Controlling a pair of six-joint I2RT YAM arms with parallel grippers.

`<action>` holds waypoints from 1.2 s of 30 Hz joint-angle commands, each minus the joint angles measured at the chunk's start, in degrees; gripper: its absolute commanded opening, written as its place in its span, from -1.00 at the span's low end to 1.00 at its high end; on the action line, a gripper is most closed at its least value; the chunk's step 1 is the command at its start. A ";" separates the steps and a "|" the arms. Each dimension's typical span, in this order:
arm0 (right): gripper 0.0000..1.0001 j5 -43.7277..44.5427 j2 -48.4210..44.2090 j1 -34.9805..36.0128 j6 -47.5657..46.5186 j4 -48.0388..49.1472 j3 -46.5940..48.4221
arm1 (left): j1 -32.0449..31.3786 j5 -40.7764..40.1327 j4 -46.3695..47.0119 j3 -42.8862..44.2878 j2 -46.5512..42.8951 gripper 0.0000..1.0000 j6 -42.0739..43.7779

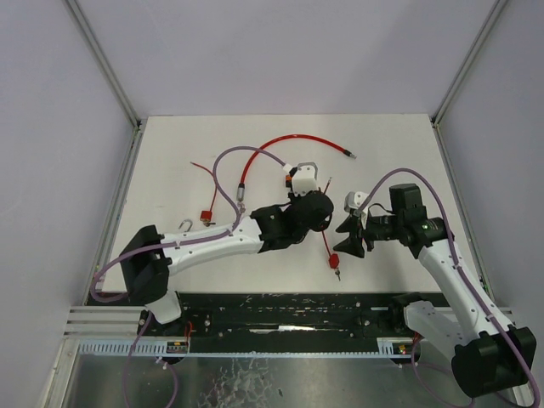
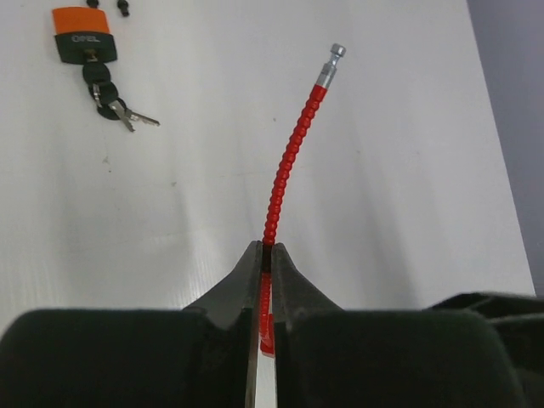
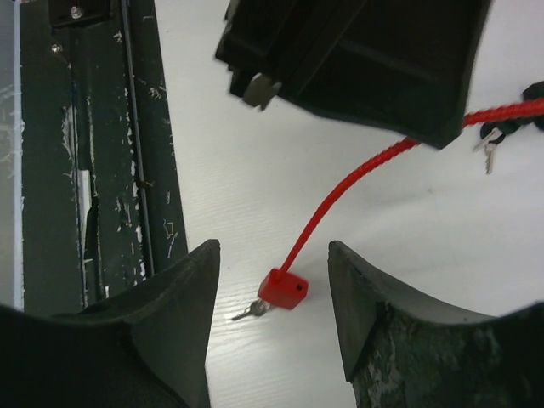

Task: Lock with the key
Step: Pick up the lock from the center of the board.

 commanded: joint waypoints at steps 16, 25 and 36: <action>0.20 5.14 2.12 -0.11 26.30 29.94 -4.39 | 1.68 12.25 20.42 -1.59 -2.98 -1.00 6.91; 0.17 -2.98 -2.21 -5.32 19.84 19.97 -0.16 | 1.71 11.46 20.74 -2.59 -4.62 -1.00 6.91; 0.38 -2.78 -1.79 -8.09 31.37 27.90 -3.49 | 1.83 14.29 23.21 -4.87 -6.74 -1.00 8.09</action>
